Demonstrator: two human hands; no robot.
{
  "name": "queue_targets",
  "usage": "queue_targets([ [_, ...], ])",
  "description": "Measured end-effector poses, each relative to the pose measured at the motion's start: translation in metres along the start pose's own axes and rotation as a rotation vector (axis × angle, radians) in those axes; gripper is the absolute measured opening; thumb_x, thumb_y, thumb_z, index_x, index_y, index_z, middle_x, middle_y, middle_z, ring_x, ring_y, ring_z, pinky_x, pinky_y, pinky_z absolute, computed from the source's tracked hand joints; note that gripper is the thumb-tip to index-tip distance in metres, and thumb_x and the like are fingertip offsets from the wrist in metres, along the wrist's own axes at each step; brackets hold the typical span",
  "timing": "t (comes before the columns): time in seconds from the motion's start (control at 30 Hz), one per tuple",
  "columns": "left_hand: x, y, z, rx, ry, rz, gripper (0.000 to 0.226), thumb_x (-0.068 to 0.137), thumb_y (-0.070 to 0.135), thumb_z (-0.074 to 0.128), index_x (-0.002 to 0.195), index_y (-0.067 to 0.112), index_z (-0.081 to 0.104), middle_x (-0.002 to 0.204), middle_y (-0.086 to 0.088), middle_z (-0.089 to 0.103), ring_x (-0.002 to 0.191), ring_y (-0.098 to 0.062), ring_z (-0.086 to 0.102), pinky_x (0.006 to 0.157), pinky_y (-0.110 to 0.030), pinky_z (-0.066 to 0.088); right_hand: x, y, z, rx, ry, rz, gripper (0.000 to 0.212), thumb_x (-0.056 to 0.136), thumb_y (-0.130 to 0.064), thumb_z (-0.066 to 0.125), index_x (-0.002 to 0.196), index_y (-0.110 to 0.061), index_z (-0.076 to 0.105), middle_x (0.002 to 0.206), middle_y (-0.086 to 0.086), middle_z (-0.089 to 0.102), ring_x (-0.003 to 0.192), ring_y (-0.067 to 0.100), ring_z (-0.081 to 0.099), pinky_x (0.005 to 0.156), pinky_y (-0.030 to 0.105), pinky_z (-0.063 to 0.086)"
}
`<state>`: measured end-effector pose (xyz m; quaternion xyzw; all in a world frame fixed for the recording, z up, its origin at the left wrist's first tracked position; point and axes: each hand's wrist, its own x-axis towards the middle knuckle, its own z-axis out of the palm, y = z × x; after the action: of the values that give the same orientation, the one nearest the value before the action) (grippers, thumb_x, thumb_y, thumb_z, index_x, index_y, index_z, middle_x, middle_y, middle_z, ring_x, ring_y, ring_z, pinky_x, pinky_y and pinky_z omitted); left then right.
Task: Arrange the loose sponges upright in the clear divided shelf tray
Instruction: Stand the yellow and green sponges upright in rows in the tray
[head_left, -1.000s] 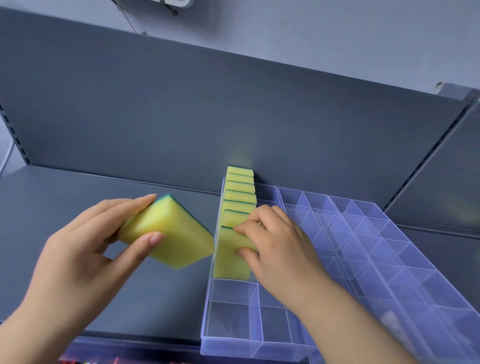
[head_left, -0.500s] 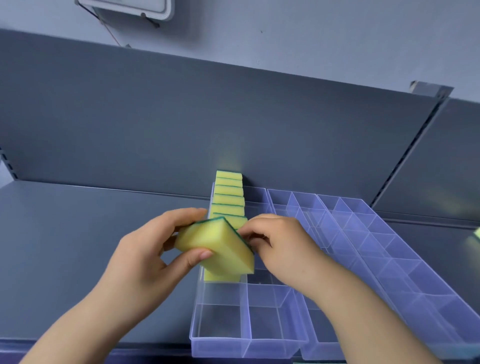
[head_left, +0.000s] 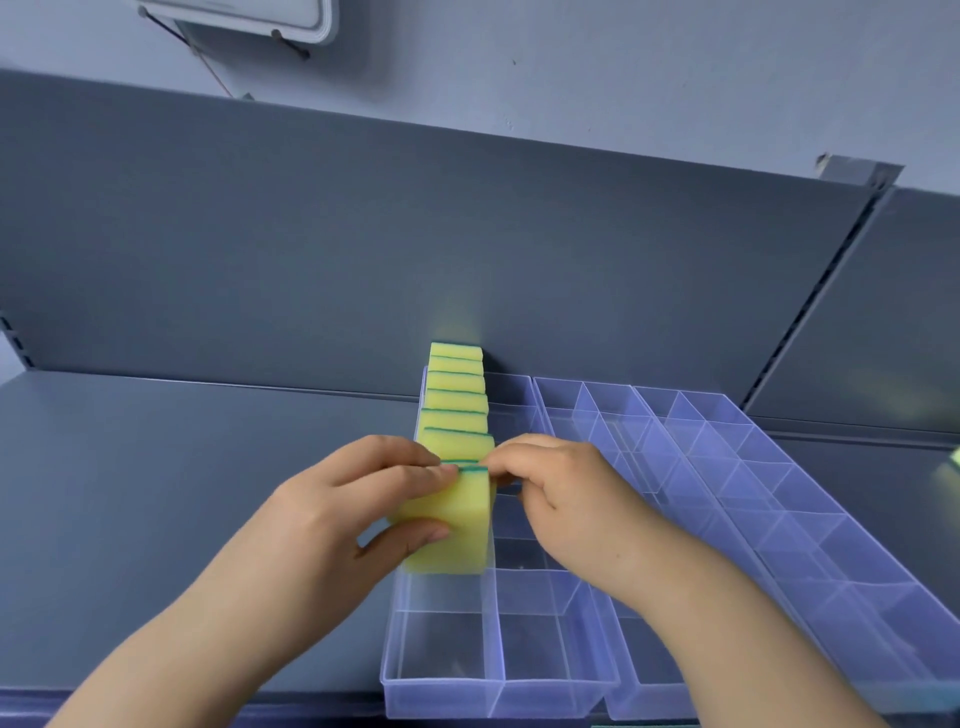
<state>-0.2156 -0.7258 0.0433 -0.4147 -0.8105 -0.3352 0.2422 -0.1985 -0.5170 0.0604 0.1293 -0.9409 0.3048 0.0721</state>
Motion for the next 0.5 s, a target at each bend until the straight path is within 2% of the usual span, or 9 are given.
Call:
queue_targets([
  [0.1, -0.002, 0.001, 0.005, 0.025, -0.05, 0.019, 0.033, 0.088, 0.038, 0.052, 0.112, 0.022, 0.068, 0.114, 0.014, 0.058, 0.092, -0.001, 0.058, 0.079, -0.009, 0.043, -0.003, -0.001, -0.004, 0.09, -0.018, 0.048, 0.055, 0.084, 0.013, 0.031, 0.115, -0.02, 0.063, 0.108, -0.009, 0.06, 0.097, 0.0, 0.054, 0.088, 0.006, 0.039],
  [0.2, -0.003, 0.002, 0.007, 0.037, -0.069, 0.03, 0.035, 0.091, 0.037, 0.048, 0.116, 0.02, 0.066, 0.12, 0.011, 0.06, 0.096, -0.005, 0.061, 0.08, -0.017, 0.048, -0.005, -0.001, -0.006, 0.16, -0.027, 0.073, 0.056, 0.083, 0.013, 0.03, 0.115, -0.021, 0.061, 0.108, -0.008, 0.064, 0.099, -0.004, 0.055, 0.086, 0.004, 0.038],
  [0.37, 0.0, 0.002, 0.01, 0.039, -0.102, 0.002, 0.037, 0.091, 0.037, 0.044, 0.118, 0.022, 0.066, 0.128, 0.011, 0.058, 0.103, -0.002, 0.059, 0.087, -0.009, 0.043, -0.004, -0.002, -0.005, 0.167, -0.018, 0.086, 0.055, 0.084, 0.013, 0.031, 0.117, -0.019, 0.061, 0.108, -0.009, 0.061, 0.095, -0.01, 0.054, 0.085, 0.0, 0.036],
  [0.5, -0.001, 0.002, 0.014, 0.053, -0.126, -0.013, 0.039, 0.091, 0.038, 0.043, 0.118, 0.024, 0.066, 0.13, 0.009, 0.057, 0.108, -0.002, 0.057, 0.088, -0.01, 0.044, -0.006, -0.002, -0.005, 0.136, -0.016, 0.092, 0.056, 0.085, 0.011, 0.031, 0.118, -0.022, 0.061, 0.112, -0.009, 0.061, 0.101, -0.004, 0.054, 0.089, 0.003, 0.037],
])
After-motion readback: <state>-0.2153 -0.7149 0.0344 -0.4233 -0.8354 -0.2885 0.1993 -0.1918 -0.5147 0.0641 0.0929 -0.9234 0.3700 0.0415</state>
